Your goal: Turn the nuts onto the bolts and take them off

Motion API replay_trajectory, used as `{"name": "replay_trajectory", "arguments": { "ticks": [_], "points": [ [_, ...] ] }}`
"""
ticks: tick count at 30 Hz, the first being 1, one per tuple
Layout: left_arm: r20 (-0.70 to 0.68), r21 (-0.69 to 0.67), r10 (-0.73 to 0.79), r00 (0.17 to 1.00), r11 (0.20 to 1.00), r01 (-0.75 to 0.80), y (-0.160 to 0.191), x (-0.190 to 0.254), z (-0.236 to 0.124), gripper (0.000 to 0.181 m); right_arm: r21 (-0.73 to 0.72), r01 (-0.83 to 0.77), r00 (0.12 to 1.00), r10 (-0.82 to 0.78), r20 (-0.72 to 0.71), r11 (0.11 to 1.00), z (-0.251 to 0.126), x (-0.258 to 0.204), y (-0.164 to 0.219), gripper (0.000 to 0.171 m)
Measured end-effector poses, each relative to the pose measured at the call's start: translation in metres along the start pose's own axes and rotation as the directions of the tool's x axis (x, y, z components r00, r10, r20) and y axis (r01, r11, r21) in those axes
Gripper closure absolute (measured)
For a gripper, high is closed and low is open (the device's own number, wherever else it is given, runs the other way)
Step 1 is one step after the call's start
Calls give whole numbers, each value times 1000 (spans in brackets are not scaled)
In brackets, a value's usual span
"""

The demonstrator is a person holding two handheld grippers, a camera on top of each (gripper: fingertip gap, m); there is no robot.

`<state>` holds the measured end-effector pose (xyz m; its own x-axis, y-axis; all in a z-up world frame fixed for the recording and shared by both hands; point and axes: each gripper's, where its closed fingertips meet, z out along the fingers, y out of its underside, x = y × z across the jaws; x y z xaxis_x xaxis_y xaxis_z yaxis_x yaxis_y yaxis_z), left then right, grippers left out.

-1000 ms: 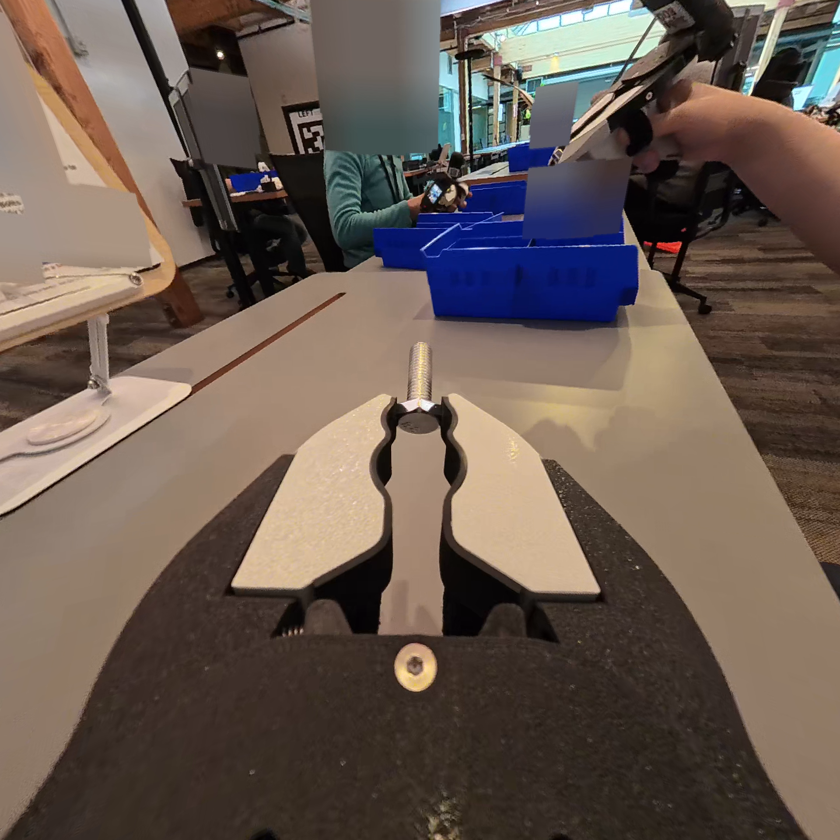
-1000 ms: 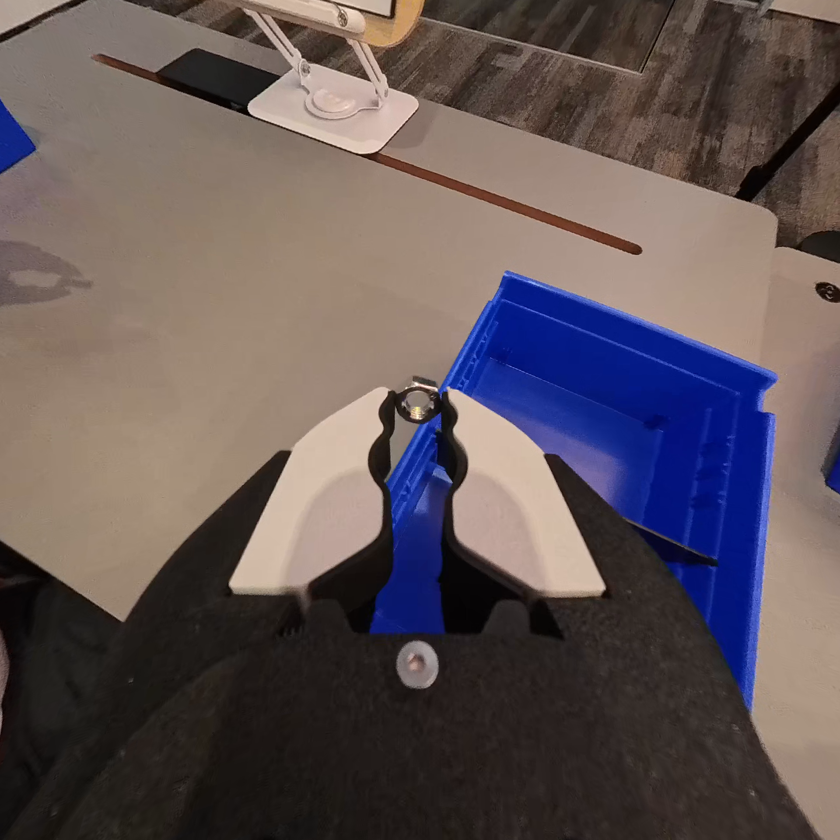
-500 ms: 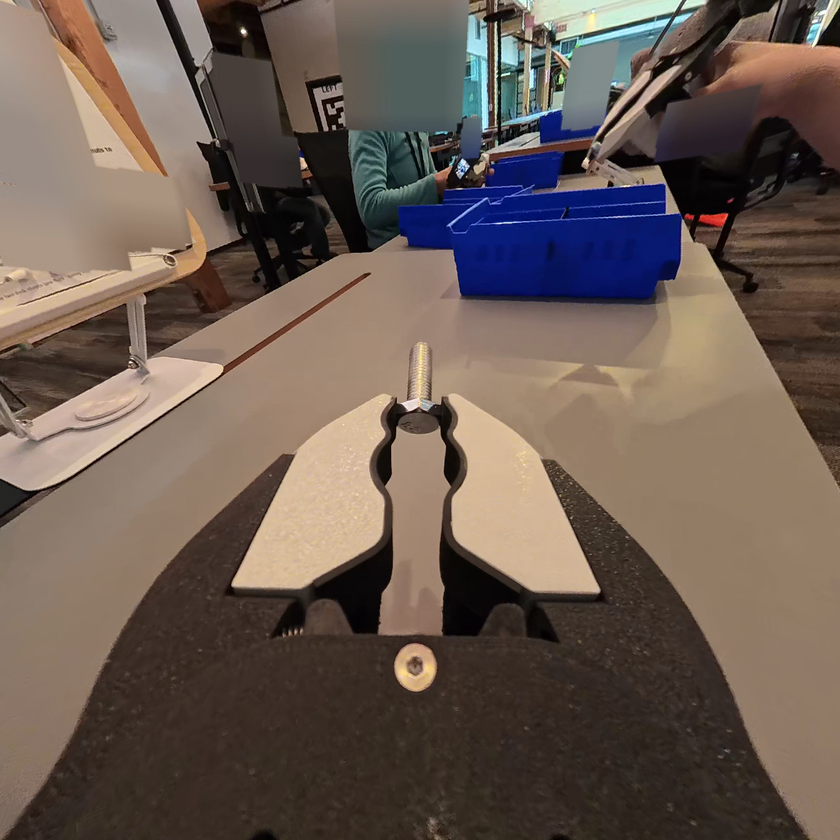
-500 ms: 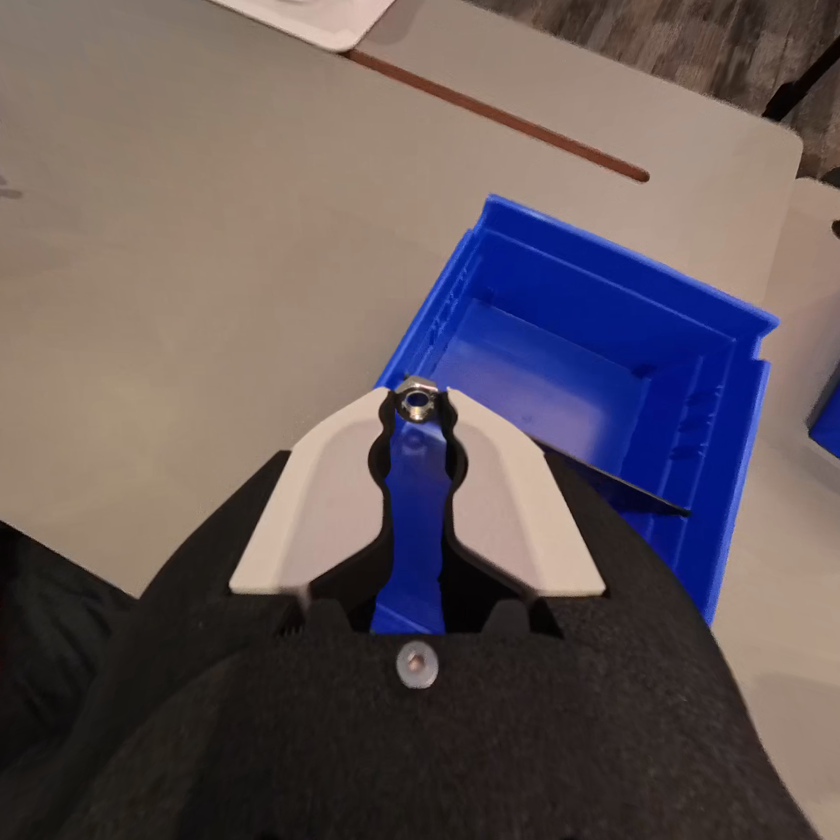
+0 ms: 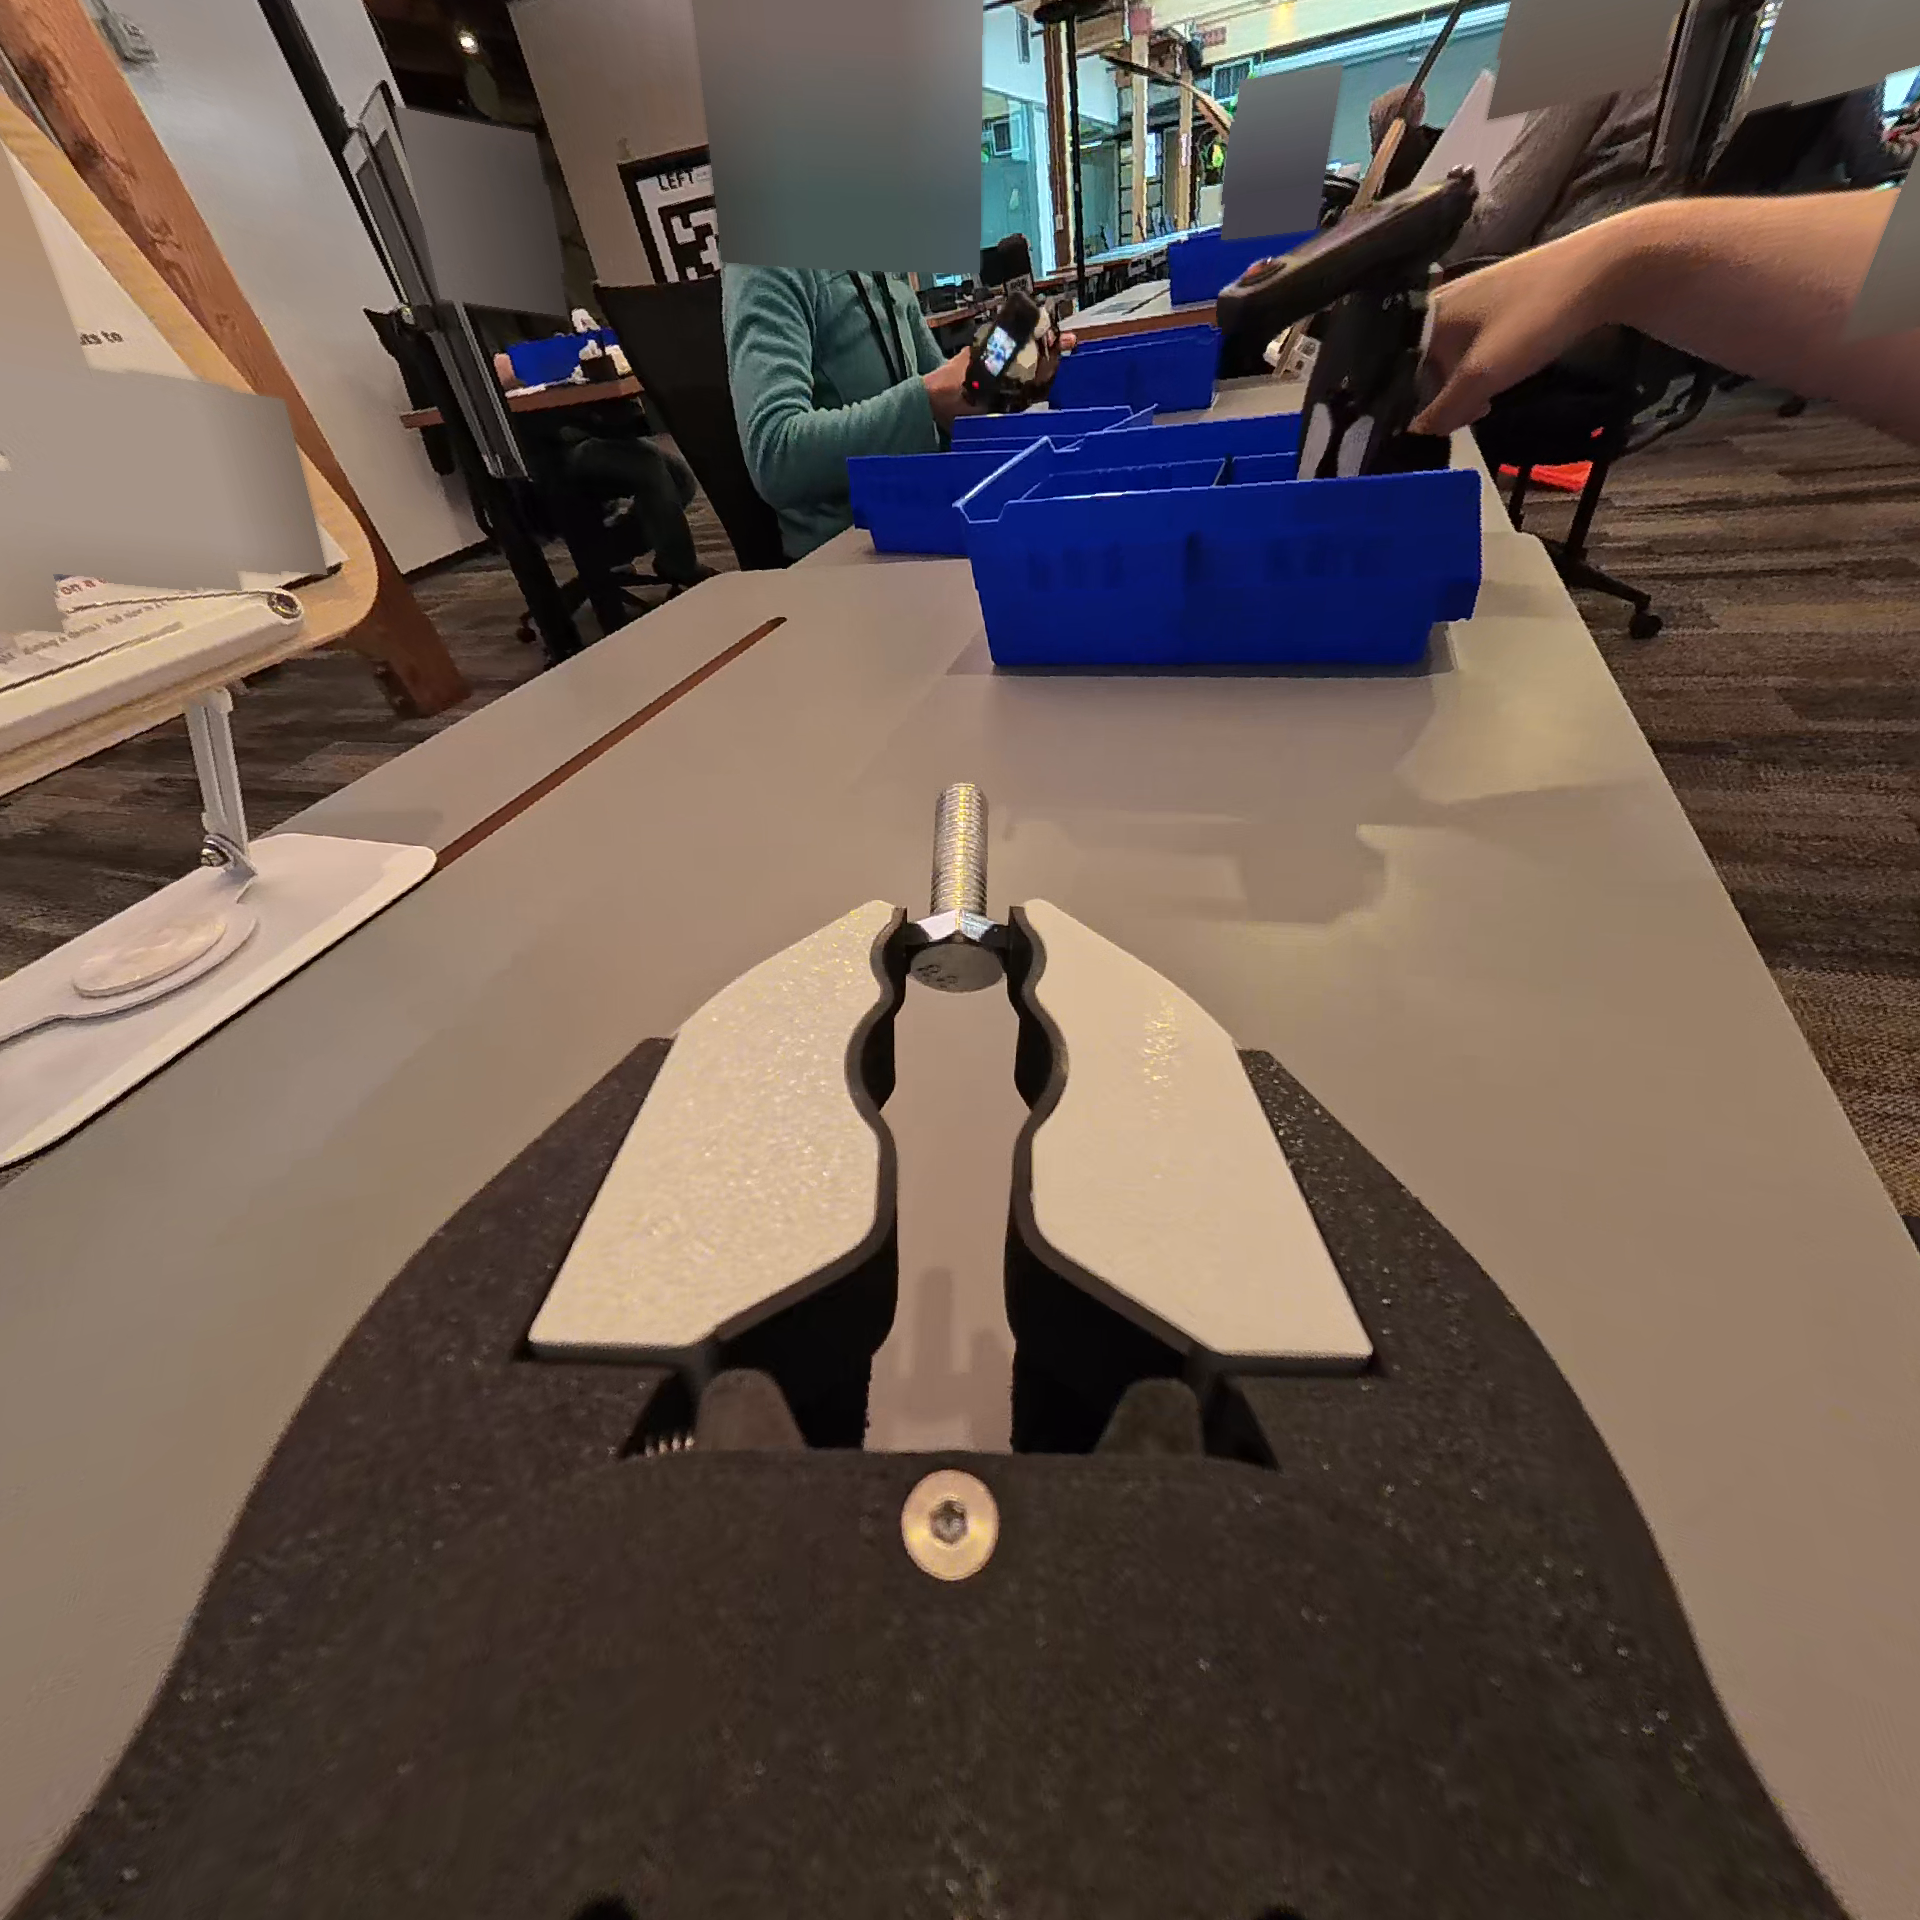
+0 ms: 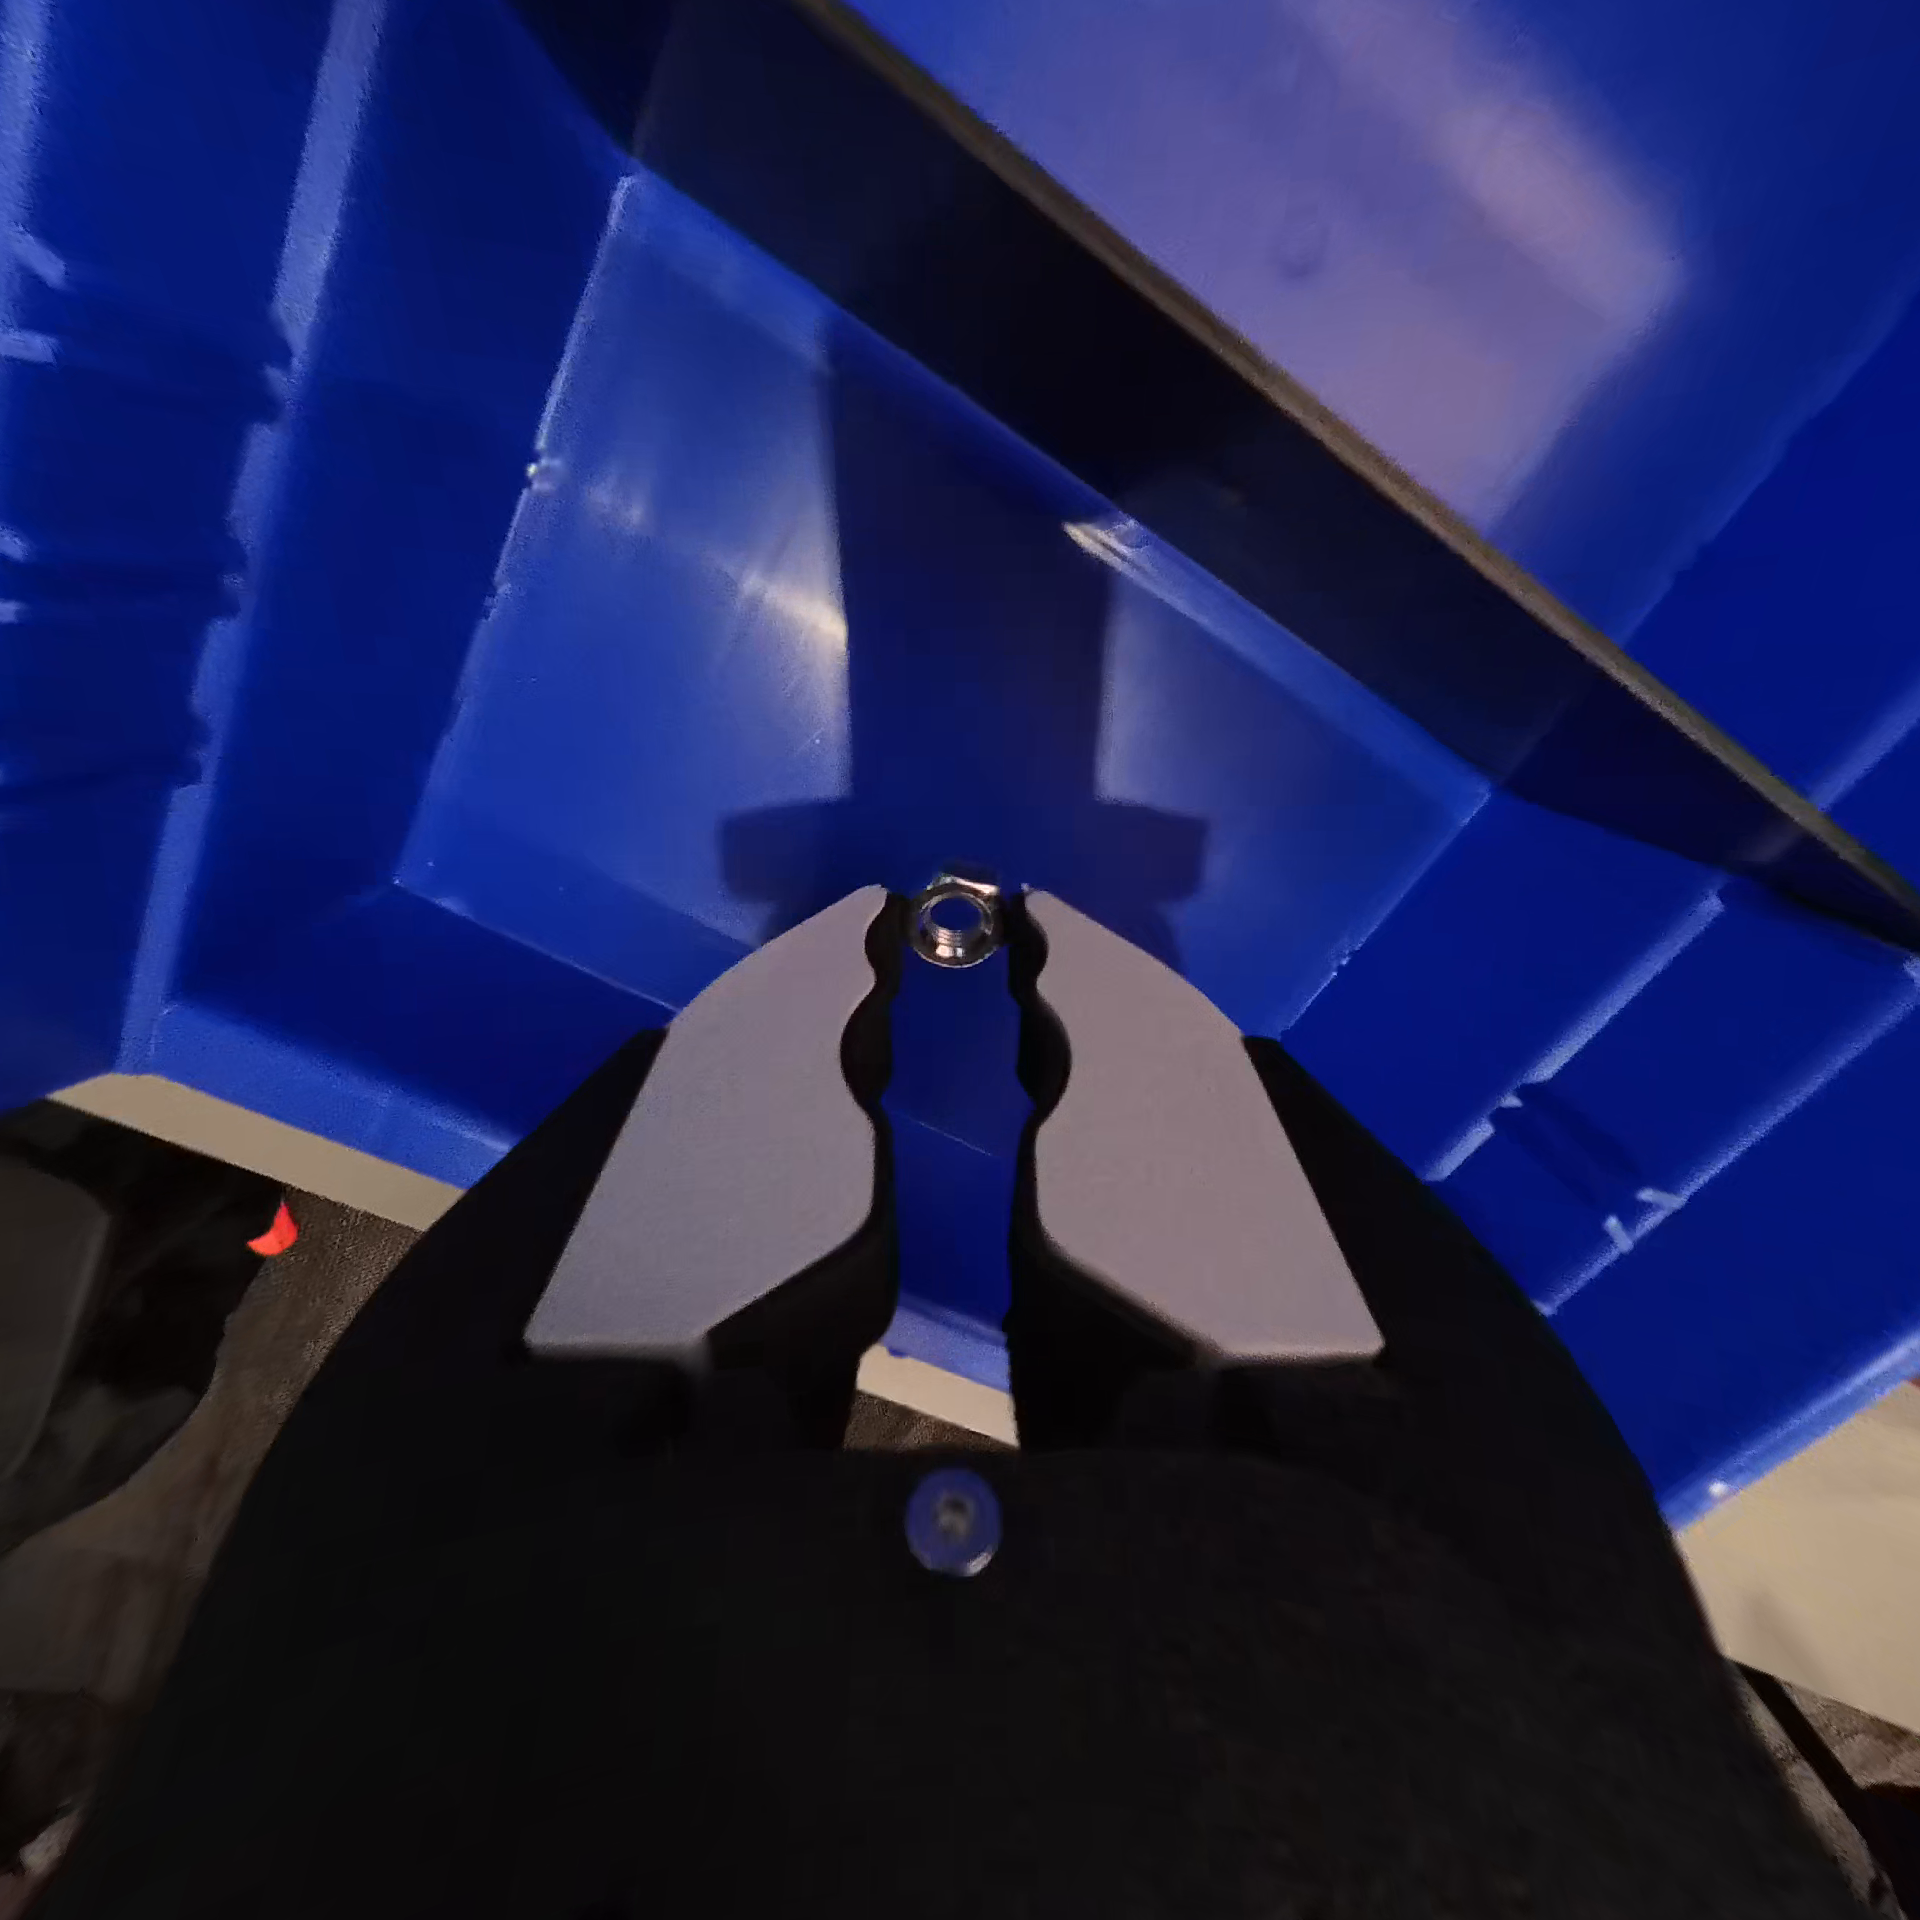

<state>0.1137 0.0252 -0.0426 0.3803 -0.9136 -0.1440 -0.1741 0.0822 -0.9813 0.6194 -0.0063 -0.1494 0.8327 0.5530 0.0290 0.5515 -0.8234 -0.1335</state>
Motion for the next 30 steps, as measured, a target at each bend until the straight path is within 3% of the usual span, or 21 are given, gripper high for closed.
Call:
{"name": "replay_trajectory", "arguments": {
  "ticks": [8,13,17,20,22,25,27,30],
  "points": [
    [-1,1,-2,1000,1000,2,-1,0,-1,163,-44,18,1000,-19,-20,999,18,5,1,152],
    [-13,-4,0,1000,1000,0,-1,2,-2,163,77,-4,1000,2,19,997,12,4,-8,151],
    [-26,5,10,1000,1000,-10,-6,6,-3,163,219,-38,999,39,-1,975,-20,9,-18,145],
    [-35,16,20,999,1000,-19,-10,9,-3,163,364,33,998,-12,-58,931,-74,-7,-43,144],
    [-47,28,18,999,999,-17,-13,13,-3,163,566,181,983,-155,-95,804,-130,-50,-86,145],
    [-70,43,4,998,999,-1,-15,18,-2,163,805,361,887,-439,-142,470,-198,-158,-149,142],
    [-84,47,13,996,999,-10,-16,23,-1,163,866,395,798,-582,-158,306,-212,-228,-180,145],
    [-114,60,19,993,998,-12,-19,30,-1,163,890,413,661,-736,-146,194,-192,-309,-220,145]
  ]
}}
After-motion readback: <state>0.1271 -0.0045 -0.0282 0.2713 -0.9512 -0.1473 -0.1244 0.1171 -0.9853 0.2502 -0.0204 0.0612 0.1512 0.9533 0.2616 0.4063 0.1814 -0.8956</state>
